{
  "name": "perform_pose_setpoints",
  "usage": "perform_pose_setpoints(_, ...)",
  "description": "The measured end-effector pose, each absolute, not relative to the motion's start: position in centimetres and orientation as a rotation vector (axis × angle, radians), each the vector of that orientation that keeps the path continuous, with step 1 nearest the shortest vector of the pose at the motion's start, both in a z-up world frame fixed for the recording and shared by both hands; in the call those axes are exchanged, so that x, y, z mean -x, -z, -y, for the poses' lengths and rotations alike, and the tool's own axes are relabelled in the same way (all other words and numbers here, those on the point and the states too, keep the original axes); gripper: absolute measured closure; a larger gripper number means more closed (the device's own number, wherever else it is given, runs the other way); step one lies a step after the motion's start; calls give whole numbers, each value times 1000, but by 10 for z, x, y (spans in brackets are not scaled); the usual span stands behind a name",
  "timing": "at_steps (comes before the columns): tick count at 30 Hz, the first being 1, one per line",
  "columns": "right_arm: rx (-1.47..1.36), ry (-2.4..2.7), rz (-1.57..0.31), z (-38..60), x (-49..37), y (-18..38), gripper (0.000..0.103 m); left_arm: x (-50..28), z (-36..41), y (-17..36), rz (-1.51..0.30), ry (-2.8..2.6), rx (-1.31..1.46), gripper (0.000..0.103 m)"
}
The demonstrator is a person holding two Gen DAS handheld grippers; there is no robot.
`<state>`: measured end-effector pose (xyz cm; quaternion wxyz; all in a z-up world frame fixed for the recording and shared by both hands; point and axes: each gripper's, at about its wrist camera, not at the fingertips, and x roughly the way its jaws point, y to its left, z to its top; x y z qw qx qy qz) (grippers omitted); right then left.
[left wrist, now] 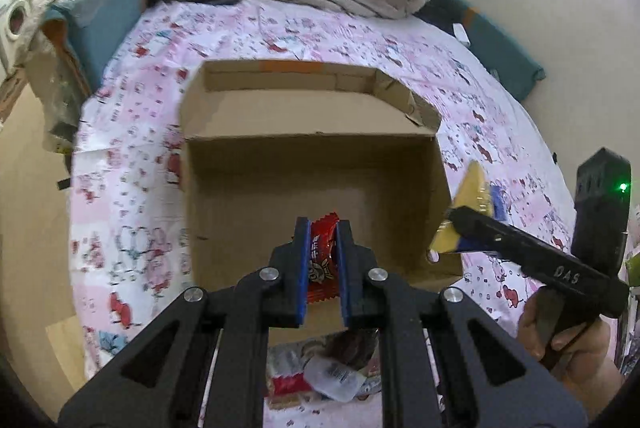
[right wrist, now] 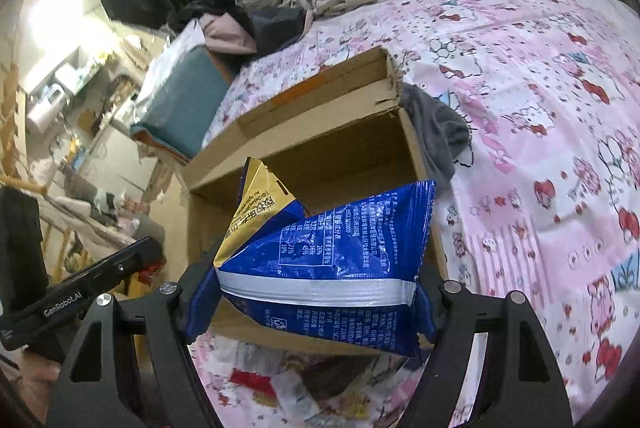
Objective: Organize snacks
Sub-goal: 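Carry both snacks over the box and open both grippers to drop them, then withdraw both tools from the box back toward the snack pile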
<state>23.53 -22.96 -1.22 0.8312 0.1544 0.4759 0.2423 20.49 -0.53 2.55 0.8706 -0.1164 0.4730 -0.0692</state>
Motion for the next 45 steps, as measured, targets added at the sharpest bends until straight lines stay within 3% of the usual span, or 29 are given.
perform_pose_setpoints(15, -253, -529, -1099, 208, -245, 55, 19, -228, 7, 41, -1087, 121, 264, 90)
perform_pose_setpoints(17, -265, -536, -1094, 208, -246, 55, 16, -228, 9, 42, -1088, 100, 230, 69)
perform_pose_setpoints(18, -267, -538, -1090, 208, -245, 54, 14, -227, 9, 42, -1086, 87, 217, 47)
perform_pose_setpoints(19, -264, -534, -1083, 208, -245, 52, 9, -225, 8, 40, -1069, 76, 213, 33)
perform_pose_setpoints(22, -253, -505, -1056, 212, -244, 47, 5, -214, 4, 34, -1013, 60, 235, 19)
perform_pose_setpoints(40, -247, -469, -944, 228, -224, 14, 5, -183, -15, 10, -901, -45, 256, 19)
perform_pose_setpoints(45, -222, -453, -902, 232, -205, 0, 0, -171, -13, 1, -884, -60, 208, 19)
